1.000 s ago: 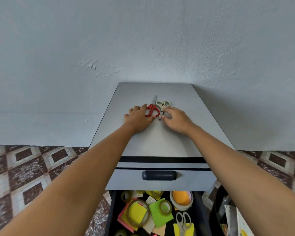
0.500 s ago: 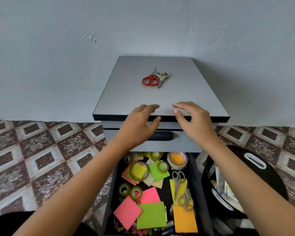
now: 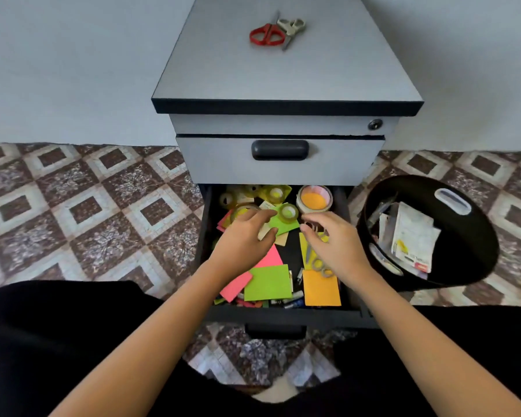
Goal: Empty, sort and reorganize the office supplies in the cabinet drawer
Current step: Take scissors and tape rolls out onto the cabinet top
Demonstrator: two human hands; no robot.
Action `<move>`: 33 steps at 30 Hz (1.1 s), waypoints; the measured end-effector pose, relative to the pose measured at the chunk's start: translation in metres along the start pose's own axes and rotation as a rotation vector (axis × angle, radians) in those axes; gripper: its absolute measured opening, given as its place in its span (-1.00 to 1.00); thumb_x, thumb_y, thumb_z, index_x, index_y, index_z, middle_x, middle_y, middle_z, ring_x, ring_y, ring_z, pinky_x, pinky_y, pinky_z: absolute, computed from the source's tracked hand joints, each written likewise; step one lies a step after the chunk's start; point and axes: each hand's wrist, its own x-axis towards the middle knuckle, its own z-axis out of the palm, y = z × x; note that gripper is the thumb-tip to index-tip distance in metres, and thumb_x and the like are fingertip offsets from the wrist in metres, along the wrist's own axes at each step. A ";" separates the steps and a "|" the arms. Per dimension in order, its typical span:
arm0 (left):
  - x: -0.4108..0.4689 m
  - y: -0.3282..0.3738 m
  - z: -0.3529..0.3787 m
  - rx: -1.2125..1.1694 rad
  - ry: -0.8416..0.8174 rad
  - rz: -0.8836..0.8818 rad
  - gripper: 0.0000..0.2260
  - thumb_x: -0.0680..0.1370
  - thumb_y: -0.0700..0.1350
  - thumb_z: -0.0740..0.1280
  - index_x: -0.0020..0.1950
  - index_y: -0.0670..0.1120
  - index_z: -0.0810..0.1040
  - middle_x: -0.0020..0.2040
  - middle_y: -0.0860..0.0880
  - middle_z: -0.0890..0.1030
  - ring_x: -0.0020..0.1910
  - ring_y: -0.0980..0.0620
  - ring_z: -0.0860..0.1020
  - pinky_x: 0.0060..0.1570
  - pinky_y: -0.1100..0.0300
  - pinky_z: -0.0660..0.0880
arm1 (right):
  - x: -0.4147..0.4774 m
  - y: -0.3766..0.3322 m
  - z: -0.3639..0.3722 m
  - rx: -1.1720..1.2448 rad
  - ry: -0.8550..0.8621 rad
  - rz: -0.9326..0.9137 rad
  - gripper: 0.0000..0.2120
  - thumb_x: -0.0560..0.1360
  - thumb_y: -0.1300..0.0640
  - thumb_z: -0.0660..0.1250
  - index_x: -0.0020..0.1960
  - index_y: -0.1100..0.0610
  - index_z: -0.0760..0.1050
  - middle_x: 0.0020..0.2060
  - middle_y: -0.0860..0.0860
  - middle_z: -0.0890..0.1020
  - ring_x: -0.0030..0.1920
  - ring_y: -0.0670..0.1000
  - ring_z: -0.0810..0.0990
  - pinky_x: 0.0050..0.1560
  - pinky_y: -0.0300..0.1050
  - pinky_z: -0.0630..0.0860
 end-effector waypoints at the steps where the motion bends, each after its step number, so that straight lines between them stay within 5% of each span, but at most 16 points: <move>1: -0.002 -0.003 0.008 -0.003 -0.029 -0.028 -0.66 0.57 -0.08 0.27 0.33 -0.10 0.46 0.18 -0.09 0.54 0.16 -0.03 0.50 0.11 0.13 0.44 | -0.004 0.007 0.007 -0.007 -0.019 0.045 -0.76 0.52 0.14 0.33 0.16 0.20 0.58 0.07 0.09 0.62 0.09 0.06 0.57 0.08 -0.03 0.50; 8: -0.001 -0.025 0.057 -0.004 -0.219 -0.177 -0.67 0.58 -0.04 0.23 0.34 -0.04 0.45 0.22 -0.05 0.51 0.19 -0.02 0.49 0.17 0.06 0.45 | -0.024 0.058 0.047 -0.125 -0.146 0.340 -0.71 0.56 0.08 0.26 0.23 0.17 0.53 0.18 0.13 0.54 0.14 0.13 0.53 0.05 -0.05 0.46; 13: 0.017 -0.027 0.084 0.030 -0.287 -0.200 -0.69 0.58 -0.05 0.22 0.32 -0.05 0.47 0.19 -0.05 0.52 0.17 -0.01 0.49 0.07 0.23 0.39 | -0.029 0.080 0.060 -0.206 -0.142 0.501 -0.68 0.56 0.14 0.23 0.27 0.21 0.48 0.21 0.21 0.47 0.13 0.22 0.50 0.02 -0.02 0.45; 18: 0.040 -0.024 0.111 -0.014 -0.354 -0.191 -0.69 0.56 -0.10 0.26 0.29 -0.16 0.49 0.17 -0.16 0.55 0.15 -0.10 0.51 0.09 0.14 0.45 | -0.033 0.087 0.069 -0.148 -0.116 0.538 -0.81 0.53 0.21 0.25 0.12 0.21 0.51 0.15 0.21 0.49 0.05 0.19 0.51 -0.11 -0.11 0.35; 23: 0.058 -0.019 0.139 -0.033 -0.396 -0.222 -0.68 0.55 -0.17 0.27 0.28 -0.21 0.49 0.14 -0.21 0.54 0.10 -0.14 0.50 -0.01 0.16 0.42 | -0.032 0.092 0.072 -0.101 -0.076 0.580 -0.56 0.55 0.15 0.29 0.39 0.23 0.34 0.24 0.20 0.46 0.17 0.17 0.47 0.05 -0.11 0.38; 33: 0.071 -0.027 0.164 -0.058 -0.368 -0.382 -0.65 0.52 -0.17 0.33 0.27 -0.23 0.40 0.14 -0.23 0.51 0.09 -0.19 0.50 -0.03 0.07 0.47 | -0.032 0.096 0.074 -0.061 -0.057 0.624 -0.52 0.54 0.17 0.30 0.42 0.24 0.32 0.33 0.18 0.41 0.29 0.14 0.42 0.24 -0.16 0.31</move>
